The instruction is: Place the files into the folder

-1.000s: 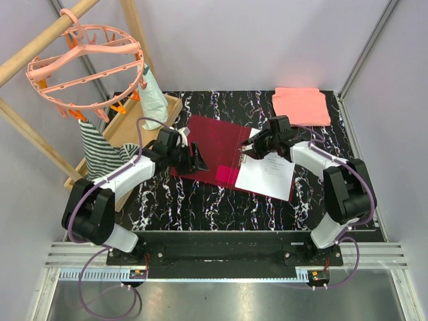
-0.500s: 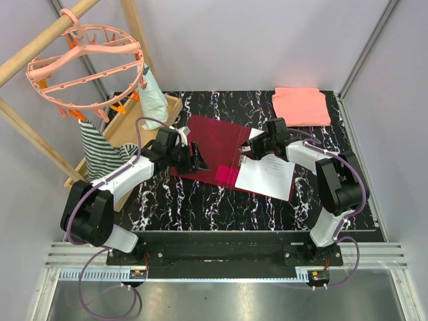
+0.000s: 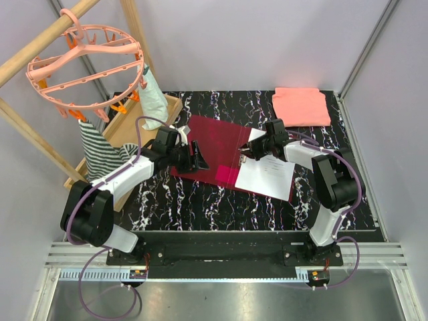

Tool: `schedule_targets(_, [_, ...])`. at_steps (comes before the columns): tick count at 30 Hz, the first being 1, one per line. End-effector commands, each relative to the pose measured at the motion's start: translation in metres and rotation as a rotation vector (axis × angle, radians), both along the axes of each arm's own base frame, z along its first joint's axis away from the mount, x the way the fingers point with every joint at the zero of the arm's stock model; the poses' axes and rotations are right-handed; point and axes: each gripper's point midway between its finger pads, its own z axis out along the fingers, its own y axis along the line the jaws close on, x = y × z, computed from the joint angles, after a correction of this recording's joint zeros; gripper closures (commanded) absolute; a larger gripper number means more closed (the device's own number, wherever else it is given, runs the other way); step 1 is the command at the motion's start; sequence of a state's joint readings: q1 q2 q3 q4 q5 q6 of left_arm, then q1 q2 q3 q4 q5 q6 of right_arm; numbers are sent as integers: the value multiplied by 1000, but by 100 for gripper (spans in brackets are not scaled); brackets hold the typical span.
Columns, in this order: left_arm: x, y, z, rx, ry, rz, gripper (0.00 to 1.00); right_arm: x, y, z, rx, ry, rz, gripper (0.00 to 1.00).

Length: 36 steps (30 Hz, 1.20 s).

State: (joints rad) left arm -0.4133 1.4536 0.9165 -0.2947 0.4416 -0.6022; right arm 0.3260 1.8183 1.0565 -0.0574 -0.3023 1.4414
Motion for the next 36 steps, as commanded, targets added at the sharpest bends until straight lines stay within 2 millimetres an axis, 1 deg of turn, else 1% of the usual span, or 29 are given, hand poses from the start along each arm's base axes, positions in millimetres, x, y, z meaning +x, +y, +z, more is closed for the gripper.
schedule_targets(1, [10, -8, 28, -44, -94, -29, 35, 15, 4, 18, 39, -57, -10, 71])
schedule_targets(2, [10, -8, 28, -43, -95, -28, 35, 15, 3, 18, 39, -56, -11, 72])
schedule_targets(5, [9, -8, 28, -44, -94, -29, 35, 14, 3, 16, 40, -51, -14, 80])
schedule_targets(6, [9, -7, 28, -44, -94, -29, 35, 13, 4, 15, 43, -44, -15, 85])
schedule_targets(8, [8, -8, 28, -45, -95, -30, 35, 10, 3, 12, 46, -34, -16, 89])
schedule_targets(9, [8, -8, 28, -45, -95, -30, 35, 12, 4, 14, 53, -56, -14, 94])
schedule_targets(12, [8, -8, 27, -48, -88, -33, 35, 8, 5, 9, 57, -51, 1, 100])
schedule_targets(14, [7, -10, 26, -53, -83, -43, 35, 2, 5, 7, 57, -47, 23, 100])
schedule_targets(15, [6, -11, 25, -54, -78, -48, 35, -1, 6, 7, 50, -55, 40, 100])
schedule_targets(17, [4, -13, 24, -53, -75, -55, 35, -14, 4, -2, 44, -34, 67, 100])
schedule_targets(18, [2, -16, 23, -53, -71, -63, 35, -25, 1, -8, 36, -24, 85, 100])
schedule_targets(19, [2, -17, 23, -52, -74, -64, 35, -31, 1, -10, 38, -19, 98, 100])
schedule_targets(20, [0, -22, 24, -55, -73, -76, 35, -38, 1, -11, 40, -23, 121, 100])
schedule_targets(21, [-1, -25, 23, -57, -67, -81, 35, -49, -1, -15, 42, -14, 133, 100])
schedule_targets(23, [0, -34, 25, -61, -72, -96, 35, -59, -2, -16, 36, -22, 156, 100])
schedule_targets(24, [-4, -43, 21, -57, -61, -120, 36, -66, -5, -17, 33, -23, 161, 100])
schedule_targets(25, [-3, -47, 19, -48, -58, -120, 36, -69, -6, -17, 31, -26, 168, 100])
schedule_targets(26, [0, -53, 22, -55, -61, -120, 37, -73, -6, -17, 30, -33, 188, 100])
schedule_targets(27, [0, -61, 16, -55, -56, -133, 39, -78, -7, -17, 27, -32, 198, 100])
schedule_targets(28, [1, -66, 14, -58, -48, -133, 40, -80, -8, -18, 22, -33, 202, 100])
schedule_targets(29, [2, -76, 17, -61, -57, -151, 42, -83, -8, -18, 16, -38, 215, 100])
schedule_targets(30, [5, -80, 6, -46, -38, -152, 44, -86, -9, -20, 11, -35, 219, 100])
schedule_targets(31, [7, -83, 1, -34, -35, -149, 50, -88, -10, -22, 7, -30, 225, 100])
schedule_targets(32, [9, -89, -9, -29, -15, -154, 53, -91, -11, -23, -4, -32, 239, 100])
schedule_targets(33, [9, -90, -14, -24, -3, -152, 57, -92, -13, -26, -17, -32, 247, 100])
schedule_targets(34, [9, -91, -21, -18, 12, -149, 65, -93, -14, -29, -32, -30, 251, 100])
schedule_targets(36, [10, -91, -36, 3, 30, -141, 71, -97, -16, -36, -55, -28, 278, 100])
